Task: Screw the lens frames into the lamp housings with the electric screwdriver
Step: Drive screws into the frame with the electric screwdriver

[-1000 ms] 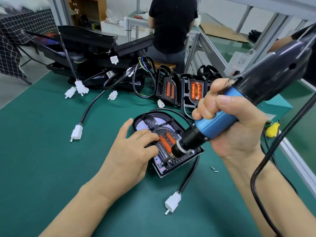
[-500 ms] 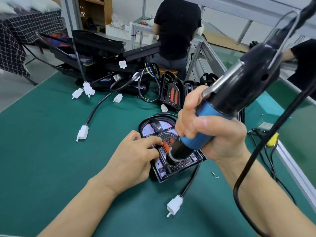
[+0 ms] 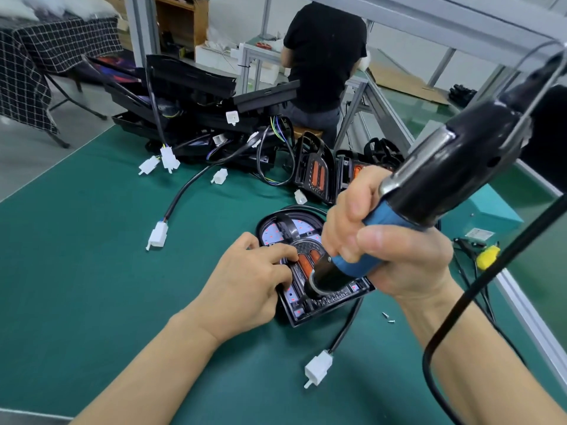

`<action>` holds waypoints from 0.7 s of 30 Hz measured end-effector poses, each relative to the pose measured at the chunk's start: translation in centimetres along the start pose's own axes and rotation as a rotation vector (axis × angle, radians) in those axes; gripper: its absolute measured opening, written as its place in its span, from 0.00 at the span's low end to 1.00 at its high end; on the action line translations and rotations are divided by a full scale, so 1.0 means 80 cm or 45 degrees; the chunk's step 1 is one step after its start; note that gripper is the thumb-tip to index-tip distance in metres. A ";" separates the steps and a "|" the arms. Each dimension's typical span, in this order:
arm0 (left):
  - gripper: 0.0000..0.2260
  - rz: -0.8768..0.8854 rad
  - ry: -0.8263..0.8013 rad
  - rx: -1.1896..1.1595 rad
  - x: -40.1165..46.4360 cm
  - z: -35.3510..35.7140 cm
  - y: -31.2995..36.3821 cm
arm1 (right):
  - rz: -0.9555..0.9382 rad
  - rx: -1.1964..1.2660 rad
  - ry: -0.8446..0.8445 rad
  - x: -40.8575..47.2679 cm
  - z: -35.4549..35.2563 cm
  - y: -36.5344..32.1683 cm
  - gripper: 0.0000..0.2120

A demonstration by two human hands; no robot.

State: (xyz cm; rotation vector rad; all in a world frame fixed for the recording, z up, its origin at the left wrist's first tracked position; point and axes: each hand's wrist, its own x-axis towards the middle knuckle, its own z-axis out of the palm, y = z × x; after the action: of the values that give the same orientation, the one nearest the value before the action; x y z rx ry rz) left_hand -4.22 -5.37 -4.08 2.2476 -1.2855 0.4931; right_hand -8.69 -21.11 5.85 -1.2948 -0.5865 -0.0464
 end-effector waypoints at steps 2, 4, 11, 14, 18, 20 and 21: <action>0.13 -0.003 0.000 0.007 0.000 -0.001 0.000 | 0.021 -0.003 -0.082 0.005 0.002 0.000 0.11; 0.13 -0.003 0.015 0.011 0.000 -0.001 -0.001 | 0.059 0.012 -0.187 0.012 0.003 0.001 0.13; 0.13 -0.036 0.069 -0.100 0.004 -0.001 -0.001 | 0.242 0.050 -0.401 0.019 0.003 0.010 0.10; 0.14 -0.088 -0.014 -0.122 0.002 -0.002 -0.001 | 0.308 -0.005 -0.391 0.020 0.002 0.011 0.12; 0.15 -0.136 -0.028 -0.128 0.002 -0.003 0.000 | 0.351 -0.022 -0.456 0.024 0.004 0.008 0.14; 0.13 -0.123 -0.018 -0.118 0.002 -0.002 0.000 | 0.302 -0.038 -0.376 0.024 0.006 0.006 0.13; 0.13 -0.099 -0.018 -0.105 0.001 -0.002 0.000 | 0.230 -0.013 -0.277 0.023 0.007 0.004 0.13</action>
State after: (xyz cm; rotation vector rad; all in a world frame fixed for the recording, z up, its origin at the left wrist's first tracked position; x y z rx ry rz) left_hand -4.17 -5.33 -3.92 2.2268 -1.1985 0.3896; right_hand -7.21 -19.95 6.47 -1.3678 -0.6524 0.2436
